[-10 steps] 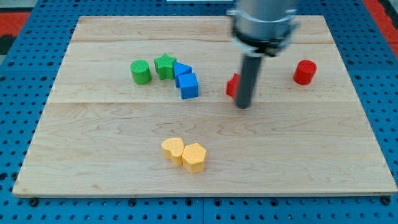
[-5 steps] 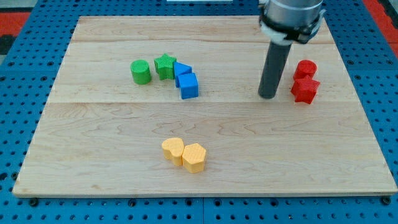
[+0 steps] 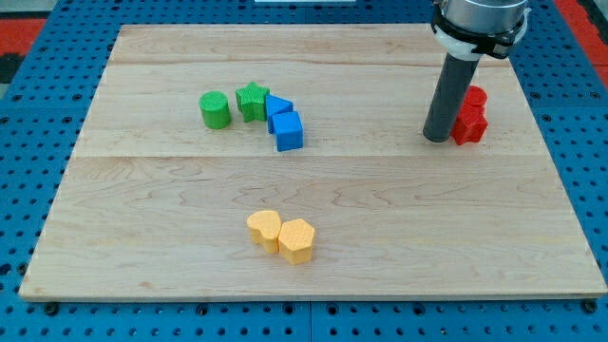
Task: Push the red star at the bottom of the red circle
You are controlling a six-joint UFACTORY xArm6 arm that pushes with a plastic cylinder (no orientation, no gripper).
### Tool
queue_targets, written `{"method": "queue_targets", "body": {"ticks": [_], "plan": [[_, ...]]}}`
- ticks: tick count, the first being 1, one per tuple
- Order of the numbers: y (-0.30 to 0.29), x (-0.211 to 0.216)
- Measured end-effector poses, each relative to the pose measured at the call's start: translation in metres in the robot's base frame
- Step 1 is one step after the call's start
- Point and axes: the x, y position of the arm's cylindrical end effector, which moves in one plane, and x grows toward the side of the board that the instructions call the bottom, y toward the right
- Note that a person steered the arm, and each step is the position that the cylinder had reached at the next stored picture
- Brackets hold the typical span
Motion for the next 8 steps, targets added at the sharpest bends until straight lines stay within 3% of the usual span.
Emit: {"method": "queue_targets", "body": {"ticks": [8], "plan": [[-0.001,-0.011]]}}
